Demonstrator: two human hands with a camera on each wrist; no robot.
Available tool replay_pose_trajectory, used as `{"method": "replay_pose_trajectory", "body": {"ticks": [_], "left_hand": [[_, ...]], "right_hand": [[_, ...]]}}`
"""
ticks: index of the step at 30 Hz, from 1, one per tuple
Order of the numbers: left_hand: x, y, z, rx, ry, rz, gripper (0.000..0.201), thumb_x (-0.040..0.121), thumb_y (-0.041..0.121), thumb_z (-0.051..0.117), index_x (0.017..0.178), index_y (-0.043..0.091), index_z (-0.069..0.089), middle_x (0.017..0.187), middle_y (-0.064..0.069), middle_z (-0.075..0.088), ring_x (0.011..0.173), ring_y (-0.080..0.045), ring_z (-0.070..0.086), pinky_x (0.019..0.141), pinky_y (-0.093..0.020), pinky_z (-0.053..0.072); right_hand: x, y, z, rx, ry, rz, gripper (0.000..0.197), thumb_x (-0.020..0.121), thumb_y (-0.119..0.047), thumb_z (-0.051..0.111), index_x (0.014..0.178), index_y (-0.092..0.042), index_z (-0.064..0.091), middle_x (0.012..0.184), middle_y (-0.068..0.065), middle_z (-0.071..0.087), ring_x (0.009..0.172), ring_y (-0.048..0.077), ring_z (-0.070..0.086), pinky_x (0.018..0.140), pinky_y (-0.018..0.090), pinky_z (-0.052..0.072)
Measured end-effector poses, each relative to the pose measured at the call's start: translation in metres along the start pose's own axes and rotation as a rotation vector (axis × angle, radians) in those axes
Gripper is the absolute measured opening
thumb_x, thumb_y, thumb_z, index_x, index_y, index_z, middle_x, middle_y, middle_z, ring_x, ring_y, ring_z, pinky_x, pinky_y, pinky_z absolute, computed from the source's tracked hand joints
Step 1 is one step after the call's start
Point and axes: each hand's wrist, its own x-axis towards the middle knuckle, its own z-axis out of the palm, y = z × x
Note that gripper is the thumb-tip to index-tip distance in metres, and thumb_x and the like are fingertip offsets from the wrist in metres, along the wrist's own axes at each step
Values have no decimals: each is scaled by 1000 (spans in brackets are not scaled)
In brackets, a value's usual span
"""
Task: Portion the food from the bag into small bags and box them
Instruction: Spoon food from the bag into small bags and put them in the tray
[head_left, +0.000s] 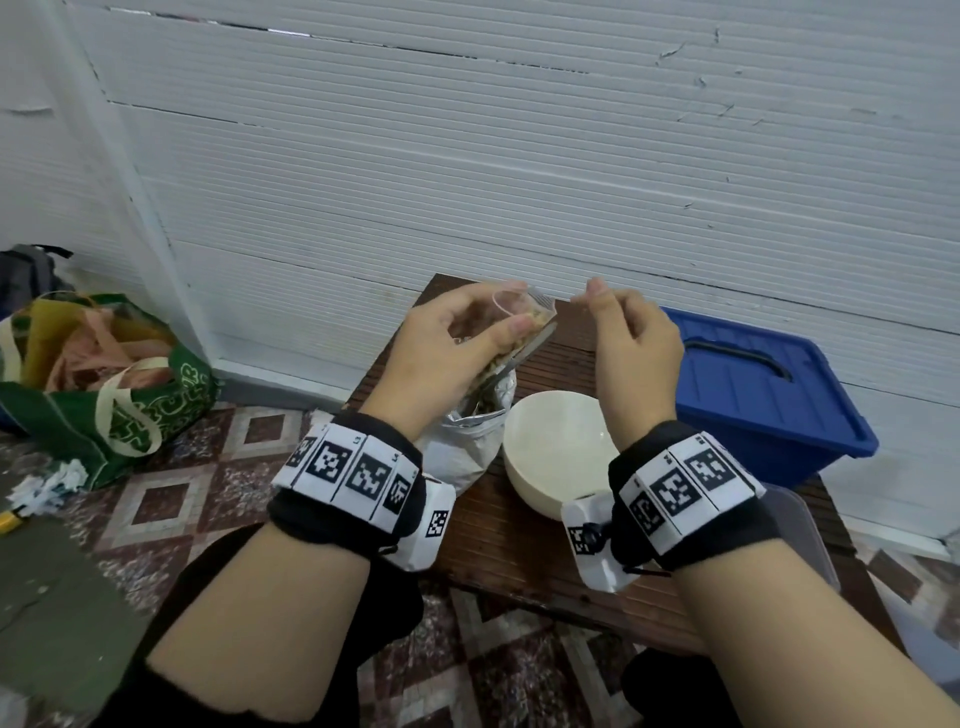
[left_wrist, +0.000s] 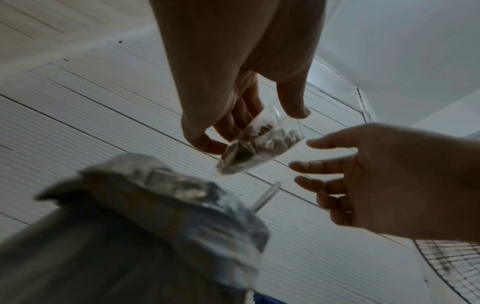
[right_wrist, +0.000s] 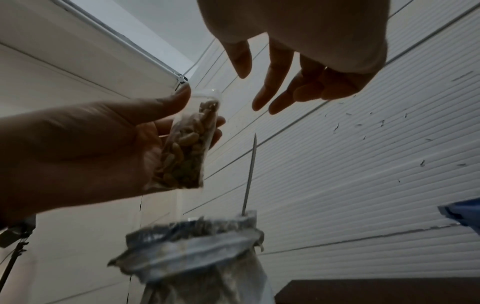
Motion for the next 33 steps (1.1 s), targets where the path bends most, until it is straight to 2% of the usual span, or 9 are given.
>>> {"method": "replay_pose_trajectory", "body": {"ticks": [2,6,8,14,18,21,25,27,33], "left_hand": [[-1,2,11,-19,-11,16,26,82,18,72,107,23,68,103,6,73,99,-5,67,90,-23,52],[-6,3,33,-72,-55,34,32,82,10,72,114,9,67,104,-1,72,98,-7,67,86,-19,51],[-10,1,45,-102,-80,26,32,82,7,72,114,8,67,104,-1,72,97,-6,67,84,-17,51],[-23,-8,75,-83,-160,11,37,79,8,75,114,14,67,102,6,72,94,0,66,84,-13,48],[-30,-21,87,36,-276,18,55,76,19,80,124,30,56,114,13,67,109,1,60,99,-21,45],[-33,-33,90,108,-401,-26,68,77,20,78,137,26,46,121,19,59,114,9,53,102,-17,40],[-34,-47,91,181,-478,-16,61,81,16,75,136,22,49,127,12,59,117,8,51,102,-13,38],[-35,-51,93,188,-464,-10,50,80,14,75,125,22,56,118,13,63,111,10,54,100,-13,40],[-38,-59,95,179,-410,-45,36,79,14,77,110,21,61,104,3,68,100,-14,64,97,-38,49]], "right_hand": [[-2,-5,-10,20,-14,-3,29,87,-47,55,73,-27,70,80,1,68,89,22,59,81,34,44],[-8,-4,-32,62,-64,19,35,82,-44,61,71,-12,70,73,14,67,77,30,62,73,39,48],[-11,-2,-45,43,-93,20,30,84,-37,64,69,-12,69,71,13,66,70,25,59,71,39,48],[-16,13,-81,-47,-152,64,21,86,-24,65,70,-11,70,76,7,70,82,24,66,82,43,53],[-20,19,-101,-69,-194,74,20,89,-21,64,73,-11,70,79,10,71,83,26,65,82,41,52],[-22,24,-111,-117,-228,99,21,89,-23,64,73,-11,70,78,11,70,82,29,64,80,41,50],[-25,30,-116,-135,-290,146,22,88,-21,65,71,-8,70,79,18,69,83,34,63,80,42,51],[-28,30,-114,-128,-314,164,25,88,-21,64,69,-4,69,80,21,68,85,35,62,83,40,50],[-35,29,-112,-147,-391,201,37,81,-46,67,71,-11,71,79,18,68,83,34,63,82,43,51]]}}
